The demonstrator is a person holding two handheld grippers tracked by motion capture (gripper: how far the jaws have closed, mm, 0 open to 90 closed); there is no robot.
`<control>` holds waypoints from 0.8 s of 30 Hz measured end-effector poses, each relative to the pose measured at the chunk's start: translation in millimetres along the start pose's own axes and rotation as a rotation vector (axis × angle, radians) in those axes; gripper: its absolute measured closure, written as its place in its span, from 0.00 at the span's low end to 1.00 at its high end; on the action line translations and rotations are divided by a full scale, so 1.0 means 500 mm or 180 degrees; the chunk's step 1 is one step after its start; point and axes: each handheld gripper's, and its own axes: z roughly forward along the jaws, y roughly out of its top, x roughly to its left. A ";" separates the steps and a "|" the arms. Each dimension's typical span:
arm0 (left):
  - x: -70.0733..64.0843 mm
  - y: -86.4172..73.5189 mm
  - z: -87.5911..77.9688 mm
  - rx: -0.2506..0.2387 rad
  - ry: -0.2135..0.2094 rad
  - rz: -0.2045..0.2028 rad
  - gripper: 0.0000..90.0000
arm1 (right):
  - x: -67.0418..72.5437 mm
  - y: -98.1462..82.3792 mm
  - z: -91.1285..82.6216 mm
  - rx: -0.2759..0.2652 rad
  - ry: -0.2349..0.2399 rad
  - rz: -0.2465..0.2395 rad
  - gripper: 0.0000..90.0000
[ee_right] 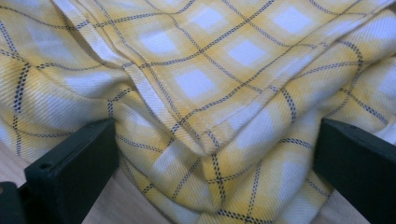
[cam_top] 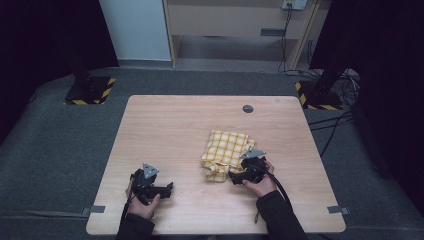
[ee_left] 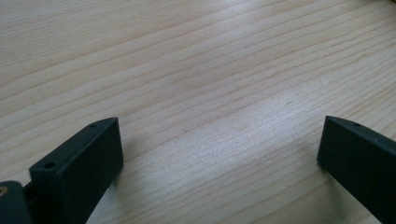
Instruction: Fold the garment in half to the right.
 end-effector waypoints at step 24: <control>0.000 0.000 0.000 0.0000 0.0000 0.0001 0.00 | -0.006 0.028 0.032 -0.0068 0.0048 -0.0049 0.01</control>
